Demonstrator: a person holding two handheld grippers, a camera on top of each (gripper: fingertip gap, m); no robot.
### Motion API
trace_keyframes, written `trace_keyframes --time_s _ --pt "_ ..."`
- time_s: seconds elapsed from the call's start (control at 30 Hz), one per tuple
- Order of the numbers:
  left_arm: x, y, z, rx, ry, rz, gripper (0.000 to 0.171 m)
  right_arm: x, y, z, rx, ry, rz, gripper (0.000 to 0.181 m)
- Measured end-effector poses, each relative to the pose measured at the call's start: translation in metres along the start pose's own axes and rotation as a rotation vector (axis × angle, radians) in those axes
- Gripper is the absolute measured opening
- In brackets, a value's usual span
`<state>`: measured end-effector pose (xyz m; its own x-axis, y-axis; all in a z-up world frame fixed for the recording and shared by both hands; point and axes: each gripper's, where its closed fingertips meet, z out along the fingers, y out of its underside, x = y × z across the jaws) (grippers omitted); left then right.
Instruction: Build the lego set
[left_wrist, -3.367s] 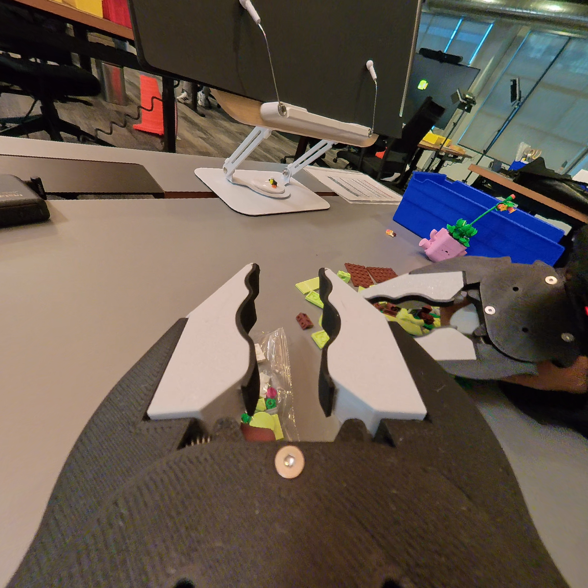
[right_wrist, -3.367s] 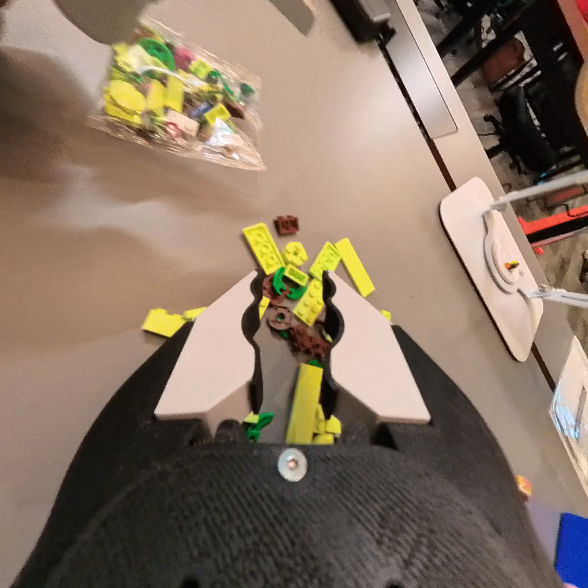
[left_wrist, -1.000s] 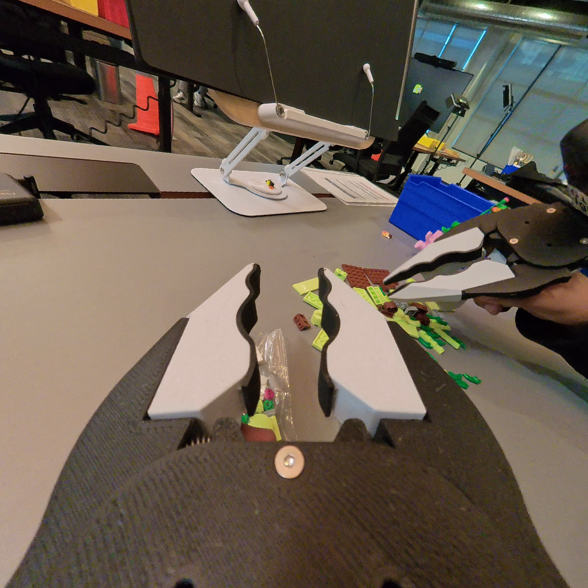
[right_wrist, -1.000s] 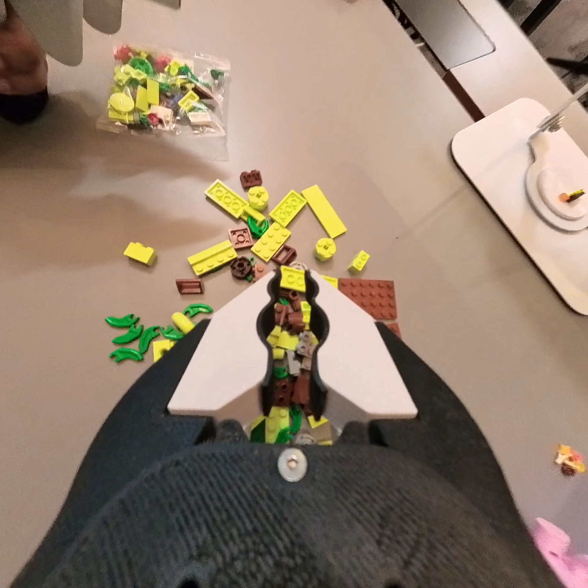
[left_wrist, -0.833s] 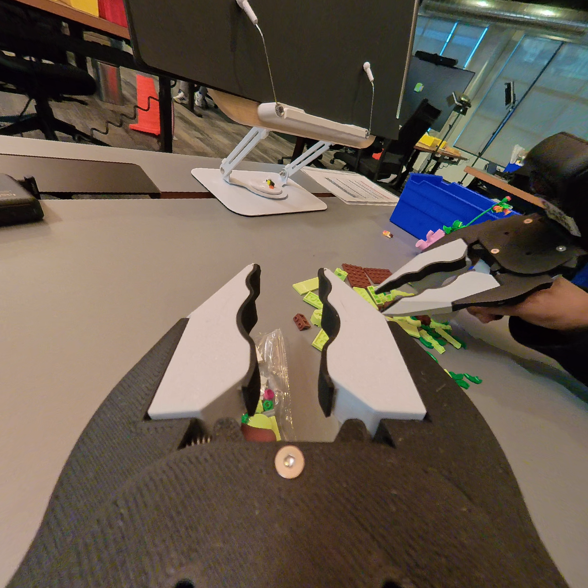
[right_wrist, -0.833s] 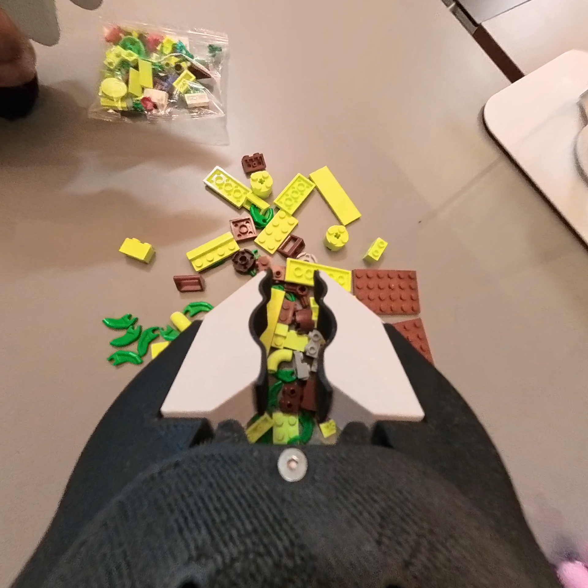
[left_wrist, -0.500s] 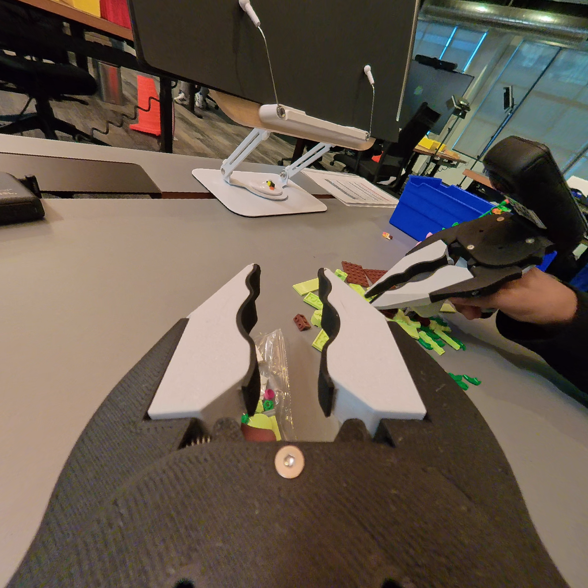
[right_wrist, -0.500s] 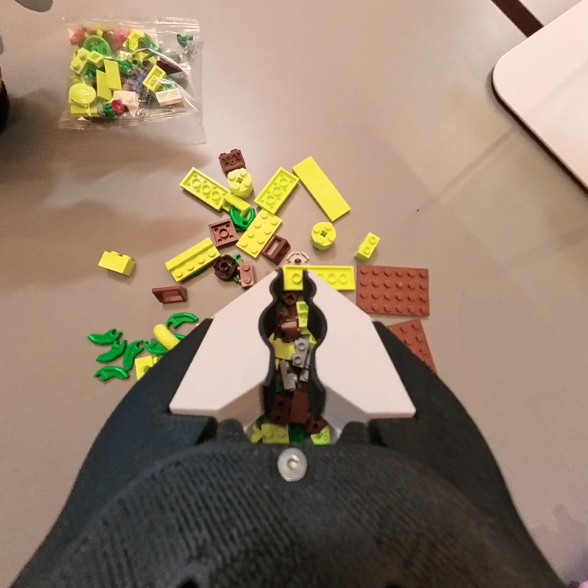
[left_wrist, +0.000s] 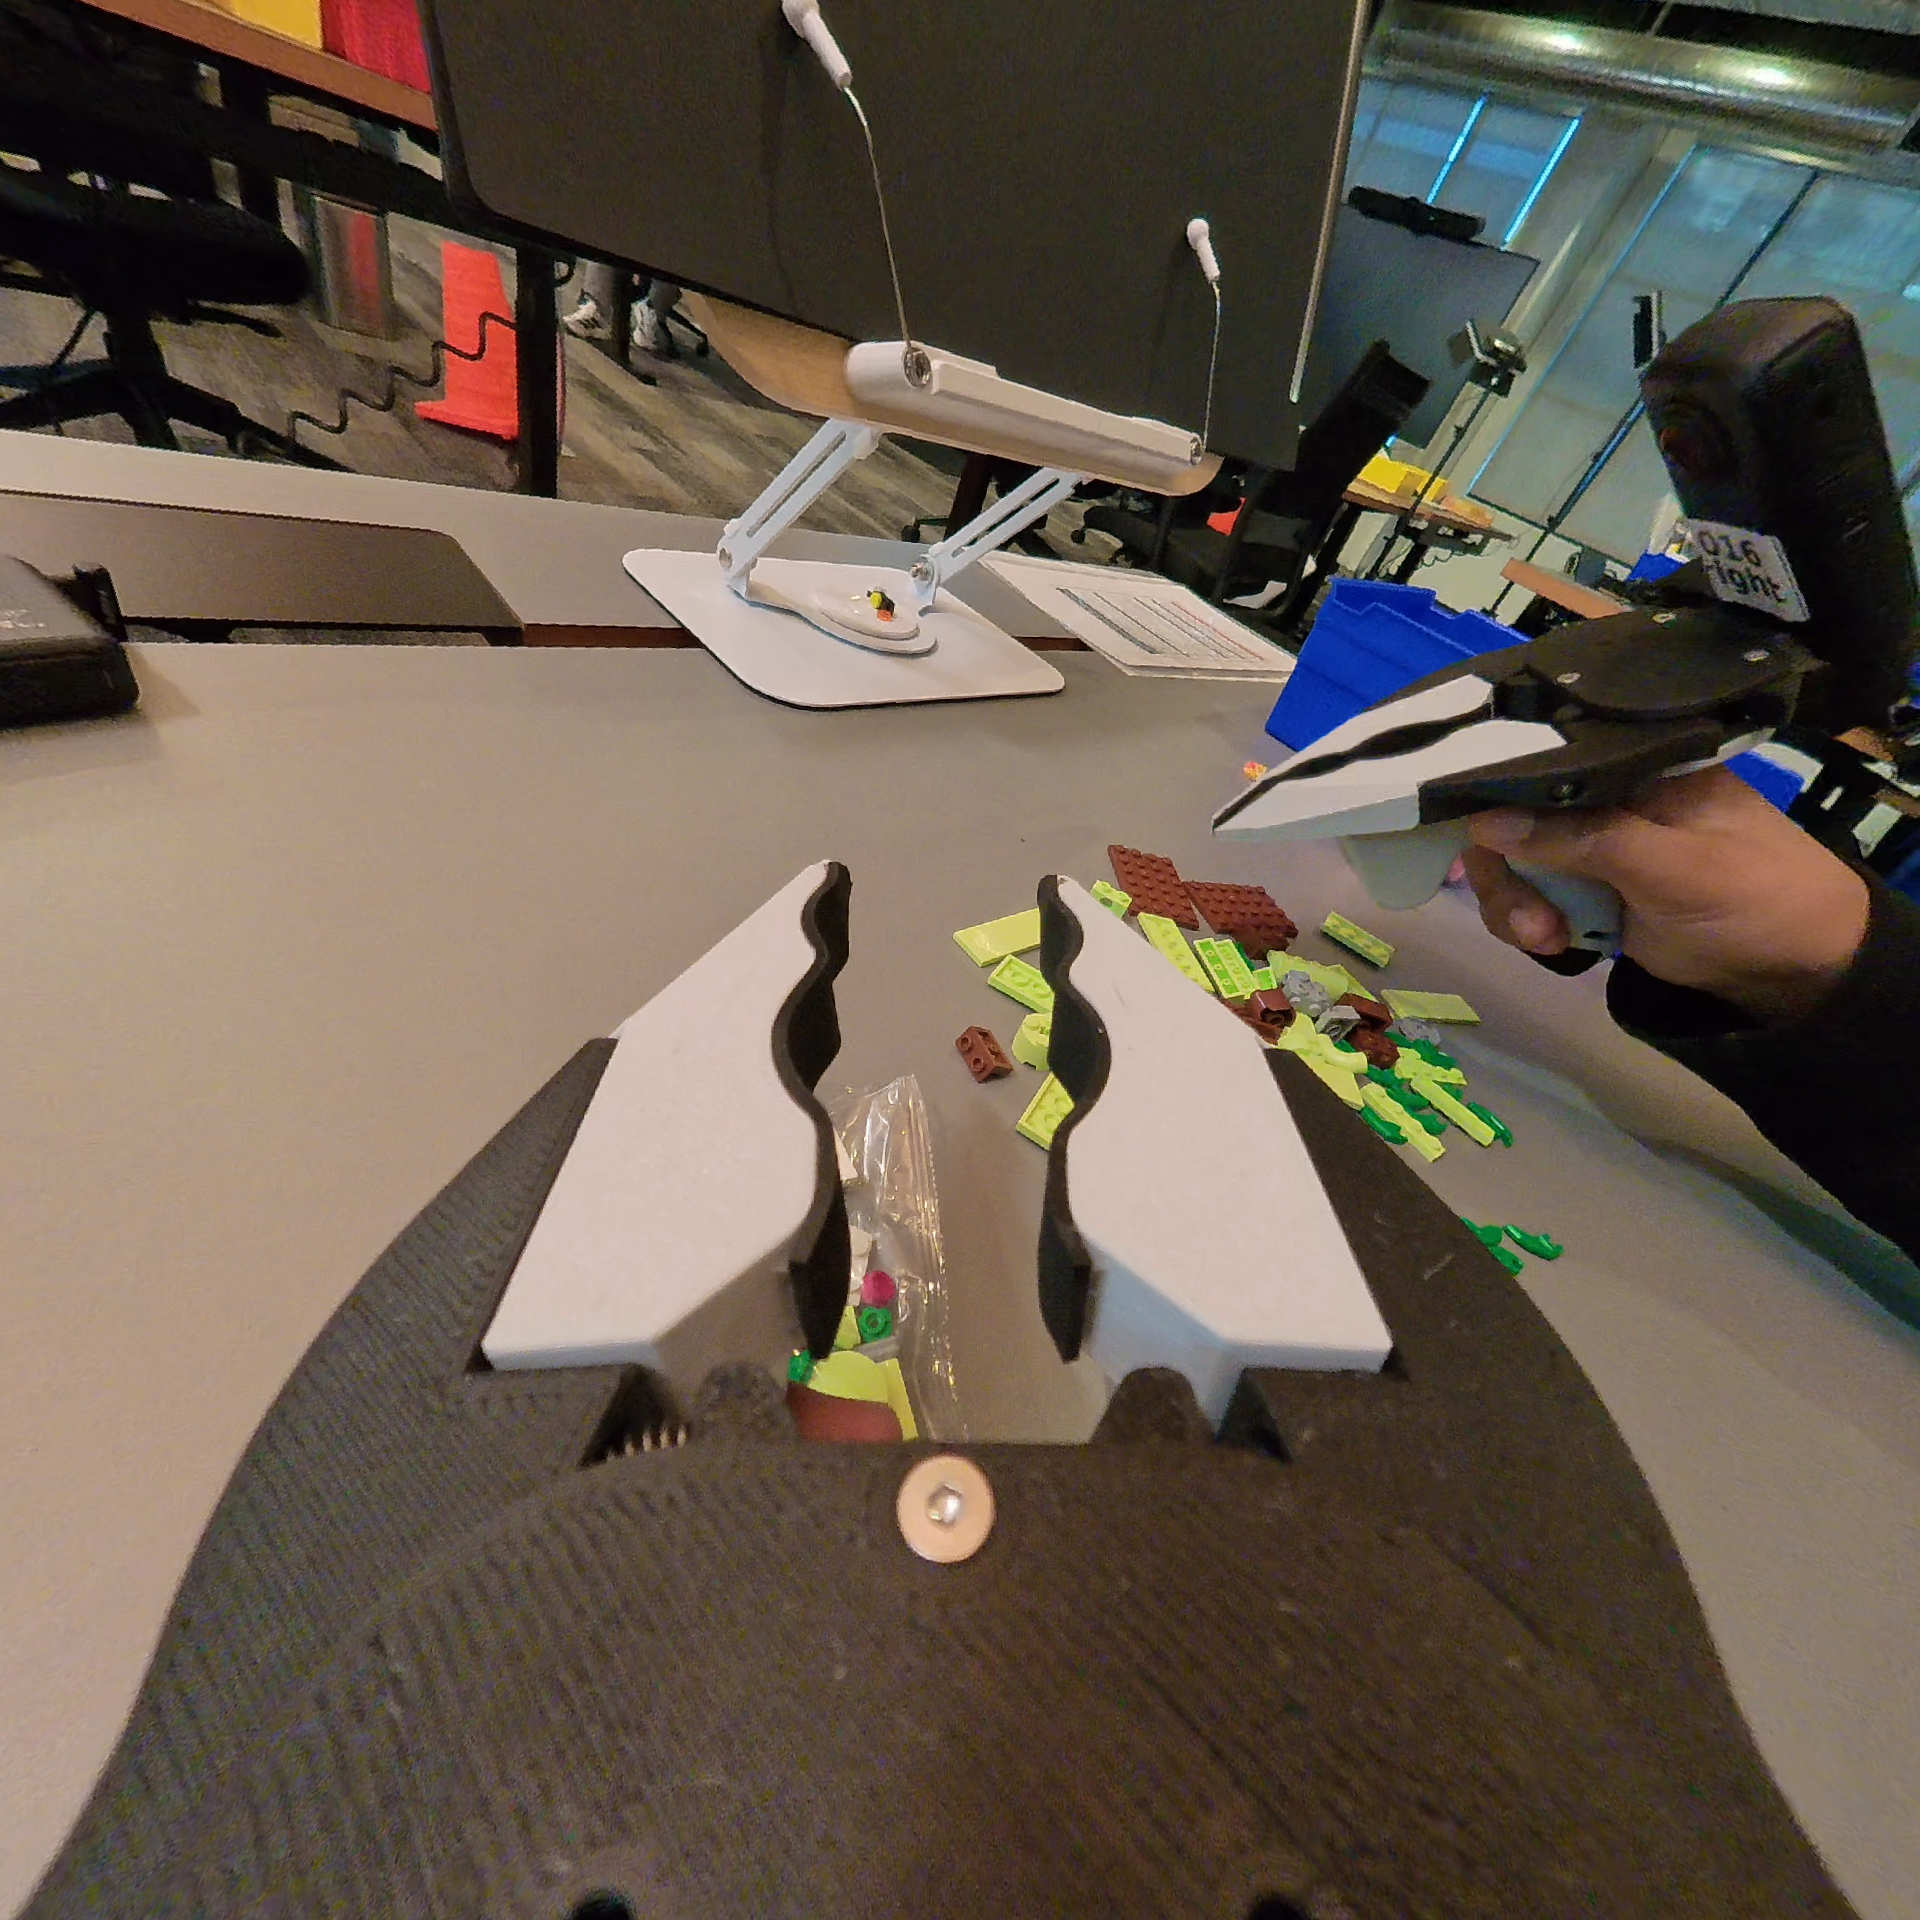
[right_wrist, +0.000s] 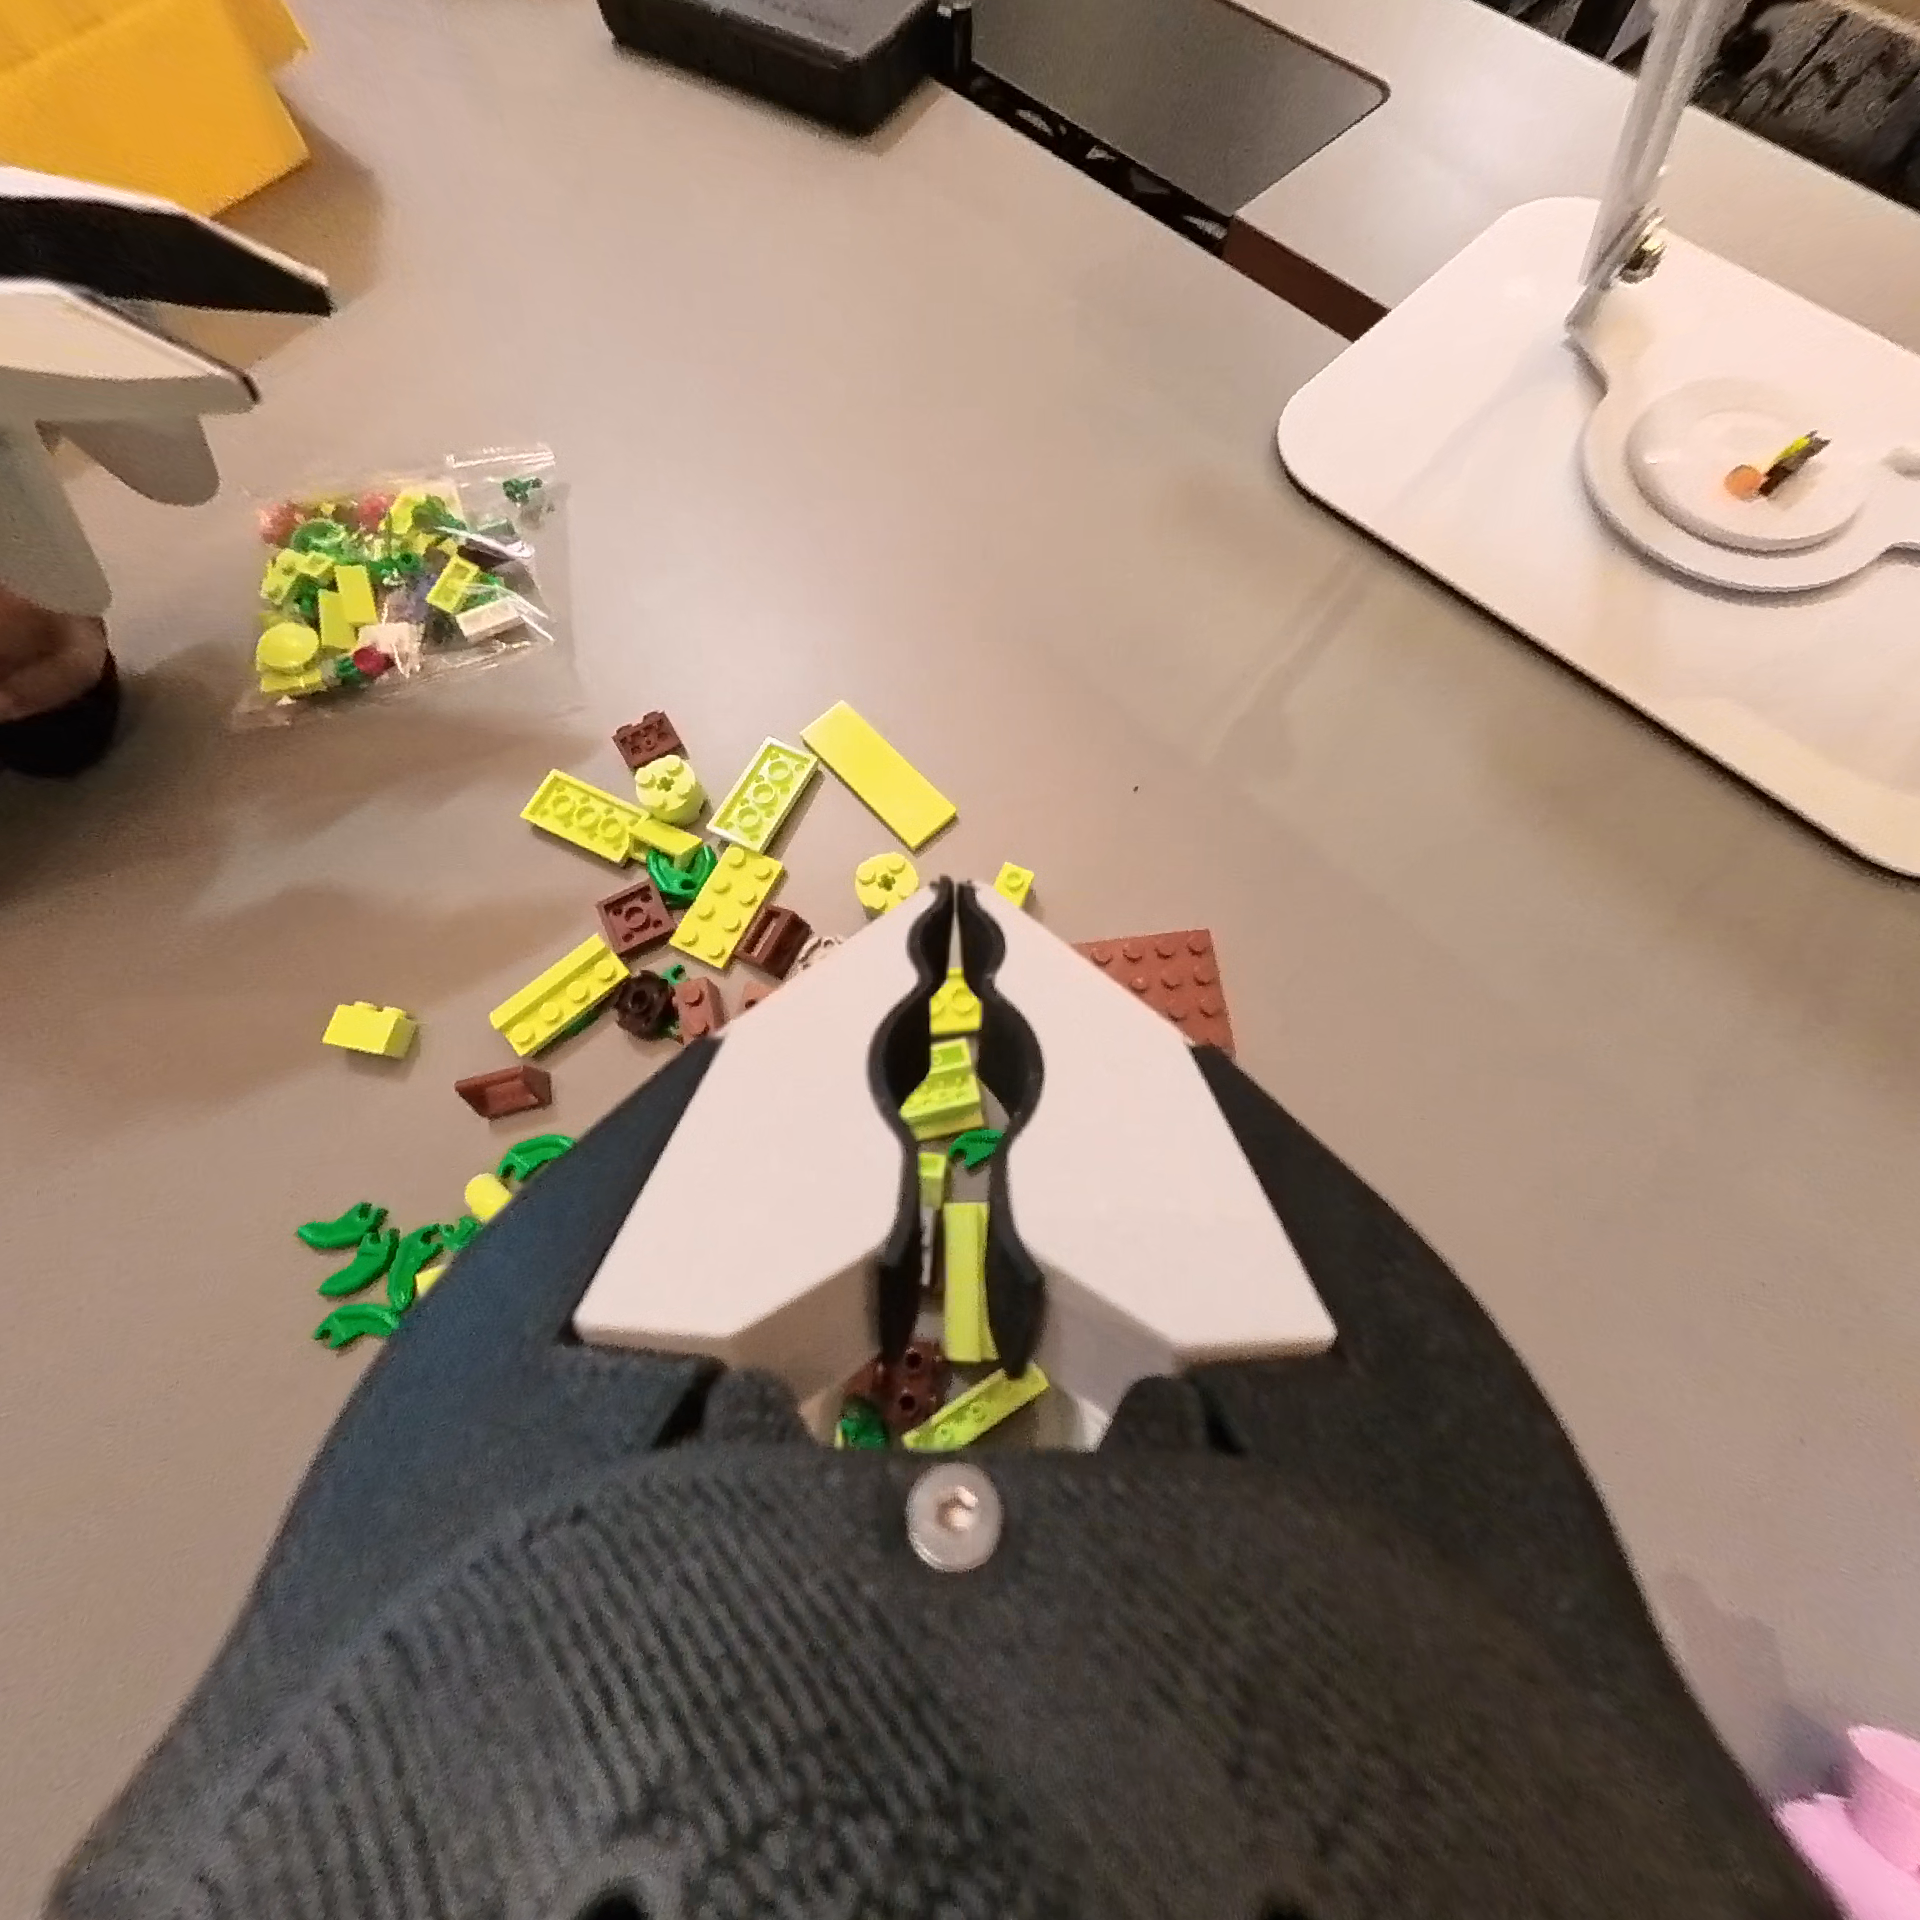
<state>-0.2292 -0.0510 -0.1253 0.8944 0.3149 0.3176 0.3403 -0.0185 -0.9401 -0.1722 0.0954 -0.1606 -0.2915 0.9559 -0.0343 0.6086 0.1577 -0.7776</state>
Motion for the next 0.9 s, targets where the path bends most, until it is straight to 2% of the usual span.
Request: trace_keyframes --time_s 0.23,0.53,0.6,0.73,0.9 --pt "0.0 0.0 0.0 -0.002 0.001 0.002 0.034 -0.005 0.031 0.01 -0.167 0.032 -0.085 0.016" --pt "0.0 0.0 0.0 -0.001 0.0 0.001 0.034 -0.015 0.033 -0.003 -0.142 0.003 -0.039 0.018" --pt "0.0 0.0 0.0 -0.001 0.0 0.001 0.034 -0.033 0.031 -0.007 -0.115 -0.063 -0.044 0.018" --pt "0.0 0.0 0.0 -0.002 0.0 -0.001 0.034 -0.091 0.032 -0.011 -0.047 -0.248 -0.103 0.018" --pt "0.0 0.0 0.0 -0.001 -0.002 -0.001 0.034 -0.146 0.037 -0.003 -0.04 -0.334 -0.226 0.024"
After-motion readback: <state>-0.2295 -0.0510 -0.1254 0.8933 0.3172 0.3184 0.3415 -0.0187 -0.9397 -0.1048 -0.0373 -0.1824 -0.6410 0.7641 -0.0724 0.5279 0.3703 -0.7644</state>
